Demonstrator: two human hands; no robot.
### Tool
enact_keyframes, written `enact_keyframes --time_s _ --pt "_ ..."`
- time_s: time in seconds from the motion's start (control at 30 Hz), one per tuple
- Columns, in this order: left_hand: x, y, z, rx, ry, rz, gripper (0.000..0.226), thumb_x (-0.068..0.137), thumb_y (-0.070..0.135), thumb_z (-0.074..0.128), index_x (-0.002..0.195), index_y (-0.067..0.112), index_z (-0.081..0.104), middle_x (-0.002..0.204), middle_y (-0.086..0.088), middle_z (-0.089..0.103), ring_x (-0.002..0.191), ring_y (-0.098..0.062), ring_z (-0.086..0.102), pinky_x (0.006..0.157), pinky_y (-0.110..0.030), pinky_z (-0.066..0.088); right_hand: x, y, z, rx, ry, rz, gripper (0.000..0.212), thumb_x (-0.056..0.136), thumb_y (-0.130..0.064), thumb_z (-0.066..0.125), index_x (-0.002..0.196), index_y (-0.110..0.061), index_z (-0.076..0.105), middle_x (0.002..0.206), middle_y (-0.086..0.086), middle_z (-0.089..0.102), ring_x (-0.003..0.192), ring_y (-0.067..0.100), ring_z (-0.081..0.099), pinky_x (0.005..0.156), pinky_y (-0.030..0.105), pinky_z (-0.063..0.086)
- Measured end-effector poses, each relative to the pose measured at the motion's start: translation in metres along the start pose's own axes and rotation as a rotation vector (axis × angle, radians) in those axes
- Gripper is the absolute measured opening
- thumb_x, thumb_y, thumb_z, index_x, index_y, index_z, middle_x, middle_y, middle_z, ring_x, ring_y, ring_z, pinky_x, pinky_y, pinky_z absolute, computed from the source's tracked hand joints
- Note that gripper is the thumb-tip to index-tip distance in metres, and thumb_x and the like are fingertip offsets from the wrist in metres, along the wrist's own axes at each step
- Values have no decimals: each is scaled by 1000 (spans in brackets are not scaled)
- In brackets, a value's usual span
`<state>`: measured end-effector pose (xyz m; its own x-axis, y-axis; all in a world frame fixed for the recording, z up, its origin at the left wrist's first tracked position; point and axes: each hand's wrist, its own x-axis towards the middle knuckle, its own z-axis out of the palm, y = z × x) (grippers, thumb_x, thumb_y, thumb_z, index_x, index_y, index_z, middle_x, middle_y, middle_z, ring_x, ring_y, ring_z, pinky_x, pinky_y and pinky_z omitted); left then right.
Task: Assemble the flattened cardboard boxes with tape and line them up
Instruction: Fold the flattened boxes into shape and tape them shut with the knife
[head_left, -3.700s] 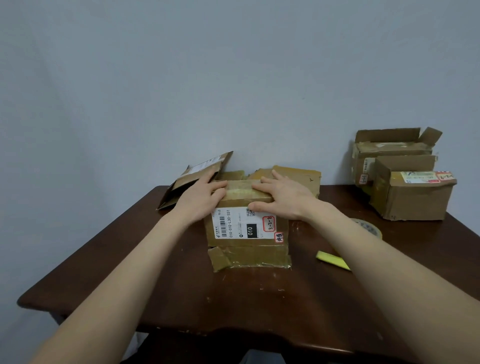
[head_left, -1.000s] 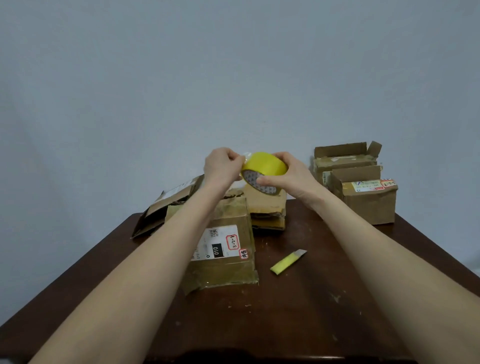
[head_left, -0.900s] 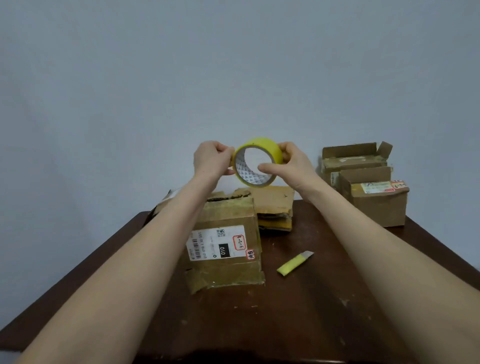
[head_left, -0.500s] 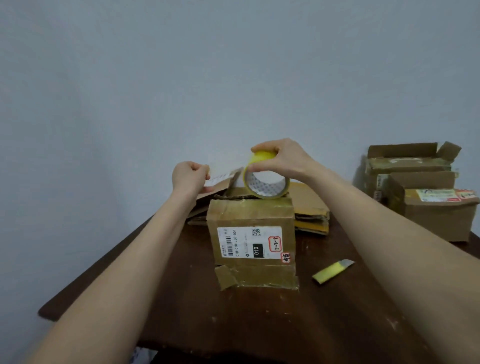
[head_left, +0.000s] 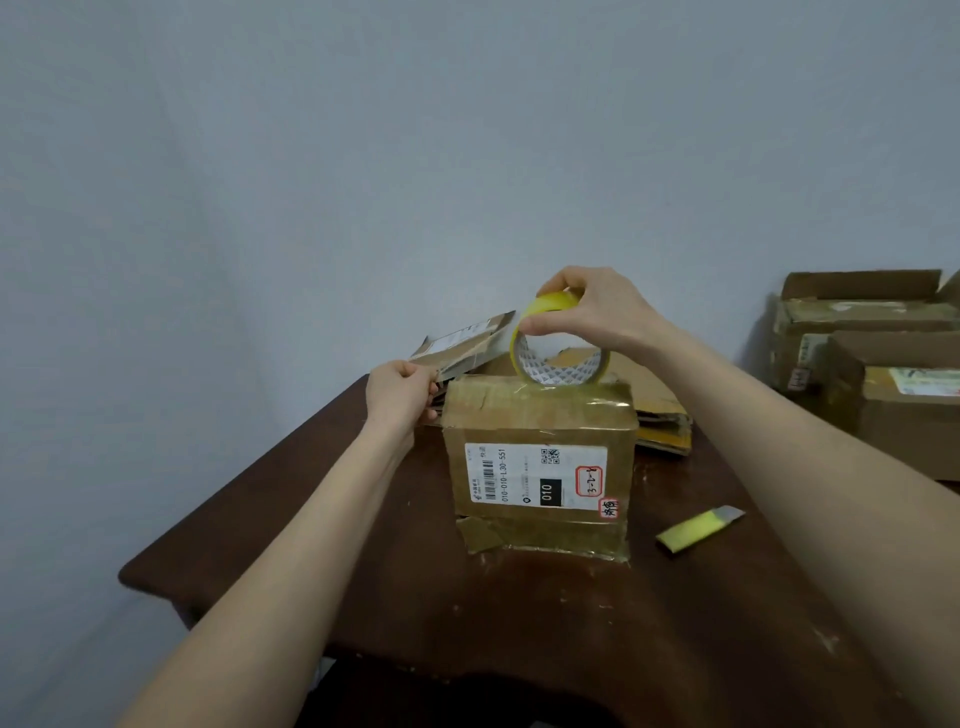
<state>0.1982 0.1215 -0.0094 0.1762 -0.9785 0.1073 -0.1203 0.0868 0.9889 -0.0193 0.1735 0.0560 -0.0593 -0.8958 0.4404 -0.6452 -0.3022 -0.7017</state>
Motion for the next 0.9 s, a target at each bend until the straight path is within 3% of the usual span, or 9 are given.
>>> enact_keyframes --time_s 0.1,0.2,0.27,0.37,0.53,0.63,0.8,0.9 --pt "-7 -7 1 -44 -23 -27 23 91 2 51 68 9 52 61 -5 52 45 -14 42 36 -19 37 0 -1 5 -58 -12 -6 45 67 -45 82 101 -21 66 100 -4 62 92 13 56 66 21 42" --pt "-9 -1 4 -159 -18 -33 22 91 2 50 70 10 48 60 -5 50 43 -12 43 34 -19 36 3 -7 6 -125 70 -43 51 69 -45 81 111 -21 65 107 -5 61 98 12 53 76 23 39" --pt "-4 13 6 -118 36 66 21 89 6 51 69 12 49 63 -4 52 45 -14 42 40 -22 35 6 -18 3 -42 144 -68 52 70 -43 81 114 -21 63 109 -5 60 99 12 52 79 22 38" --pt "1 38 5 -81 101 175 16 86 10 51 70 15 51 69 0 54 54 -15 43 46 -24 31 8 -33 -8 100 213 -59 48 71 -44 81 110 -21 65 105 -5 61 95 12 56 71 21 41" --pt "-9 18 3 23 75 155 5 88 11 49 86 10 53 63 -3 54 42 -10 48 42 -22 37 -3 -19 -8 15 100 11 47 69 -44 82 107 -22 67 105 -3 62 100 15 55 78 26 43" --pt "-8 0 5 70 92 118 6 87 8 49 85 8 54 61 -3 55 45 -11 50 47 -25 39 -10 -5 7 -106 72 0 50 71 -44 81 111 -19 64 106 -1 60 100 16 53 79 27 41" --pt "-6 -15 5 113 78 62 8 86 8 50 84 7 57 63 -5 55 43 -10 48 46 -23 37 -11 2 11 -82 -23 13 54 76 -52 73 121 -22 62 117 -2 61 105 16 56 75 23 44" --pt "-5 -23 7 69 49 18 13 83 5 50 71 9 54 56 -4 52 43 -14 45 49 -25 35 -16 3 13 -63 -31 -26 54 85 -53 63 131 -24 58 134 -2 56 121 18 51 97 31 43"
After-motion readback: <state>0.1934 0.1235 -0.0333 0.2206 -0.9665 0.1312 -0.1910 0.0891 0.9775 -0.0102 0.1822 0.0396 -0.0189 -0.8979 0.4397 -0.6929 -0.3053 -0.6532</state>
